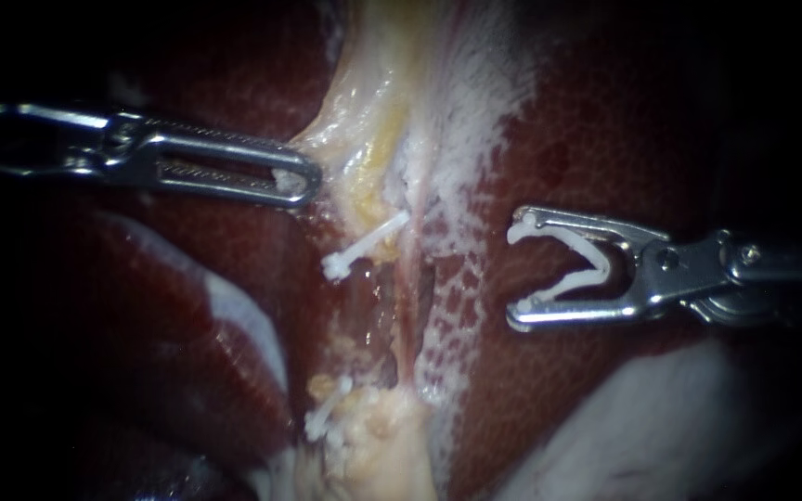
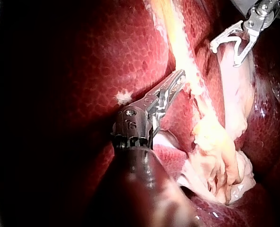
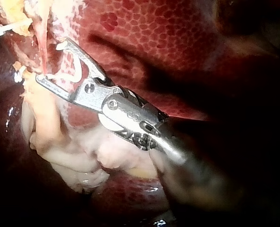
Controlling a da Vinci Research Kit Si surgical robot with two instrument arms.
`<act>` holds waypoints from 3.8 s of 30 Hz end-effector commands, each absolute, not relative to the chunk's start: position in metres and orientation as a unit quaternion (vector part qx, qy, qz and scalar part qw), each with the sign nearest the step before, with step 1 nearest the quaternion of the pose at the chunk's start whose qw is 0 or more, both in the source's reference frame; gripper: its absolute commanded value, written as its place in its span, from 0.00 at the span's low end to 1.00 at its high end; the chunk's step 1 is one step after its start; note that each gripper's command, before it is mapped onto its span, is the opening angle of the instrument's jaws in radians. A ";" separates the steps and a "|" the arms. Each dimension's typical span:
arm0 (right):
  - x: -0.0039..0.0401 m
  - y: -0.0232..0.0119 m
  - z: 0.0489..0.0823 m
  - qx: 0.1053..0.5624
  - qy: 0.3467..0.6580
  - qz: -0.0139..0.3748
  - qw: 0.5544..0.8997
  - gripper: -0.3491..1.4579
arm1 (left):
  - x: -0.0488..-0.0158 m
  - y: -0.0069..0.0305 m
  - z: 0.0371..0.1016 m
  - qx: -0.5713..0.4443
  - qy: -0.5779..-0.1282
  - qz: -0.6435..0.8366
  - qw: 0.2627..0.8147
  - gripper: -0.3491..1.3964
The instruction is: Clipping first clip right tube
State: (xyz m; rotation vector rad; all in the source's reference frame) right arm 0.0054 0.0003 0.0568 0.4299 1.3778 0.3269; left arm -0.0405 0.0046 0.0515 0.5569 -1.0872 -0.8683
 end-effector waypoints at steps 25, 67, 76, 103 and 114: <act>0.0079 -0.0044 0.0614 0.204 0.624 0.133 0.742 0.52 | -0.0395 0.0054 0.0520 0.249 -0.493 -0.398 0.732 0.11; 0.0176 -0.0067 0.0663 0.309 0.603 0.105 0.728 0.49 | -0.0374 0.0088 0.0456 0.229 -0.498 -0.411 0.729 0.11; 0.0179 -0.0059 0.0655 0.343 0.600 0.078 0.718 0.48 | -0.0374 0.0088 0.0456 0.227 -0.498 -0.412 0.729 0.11; 0.0183 -0.0059 0.0652 0.375 0.591 0.074 0.710 0.40 | -0.0377 0.0087 0.0458 0.227 -0.498 -0.412 0.729 0.11; 0.0181 -0.0050 0.0660 0.401 0.570 0.105 0.710 0.00 | -0.0378 0.0087 0.0458 0.227 -0.498 -0.412 0.729 0.11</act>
